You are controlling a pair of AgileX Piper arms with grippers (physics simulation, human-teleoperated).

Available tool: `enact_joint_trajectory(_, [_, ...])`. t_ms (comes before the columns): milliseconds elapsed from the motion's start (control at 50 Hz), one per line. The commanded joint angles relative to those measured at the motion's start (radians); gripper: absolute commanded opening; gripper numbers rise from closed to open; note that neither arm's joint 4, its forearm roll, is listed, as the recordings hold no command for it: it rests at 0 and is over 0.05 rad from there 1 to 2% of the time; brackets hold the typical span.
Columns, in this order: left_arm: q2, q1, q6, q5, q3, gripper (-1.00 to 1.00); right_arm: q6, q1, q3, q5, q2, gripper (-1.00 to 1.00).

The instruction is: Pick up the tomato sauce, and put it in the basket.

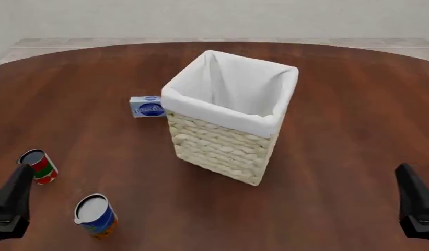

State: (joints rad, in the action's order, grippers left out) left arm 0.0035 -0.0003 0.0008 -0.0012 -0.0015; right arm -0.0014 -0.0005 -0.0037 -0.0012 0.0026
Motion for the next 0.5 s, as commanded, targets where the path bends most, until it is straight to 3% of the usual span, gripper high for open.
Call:
enact_joint_trajectory(20, [0.013,0.003,-0.001,-0.009,-0.002,1.00,0.000,0.002,0.000,-0.002,0.006,1.00])
enact_joint_trajectory(340, [0.027,0.024,-0.016,-0.014,-0.008,1.00,-0.011,0.009,0.001,0.000,0.004,1.00])
enact_joint_trajectory(500, [0.075,0.027,-0.019,0.013,-0.089,1.00,-0.017,0.010,0.002,0.000,0.003,1.00])
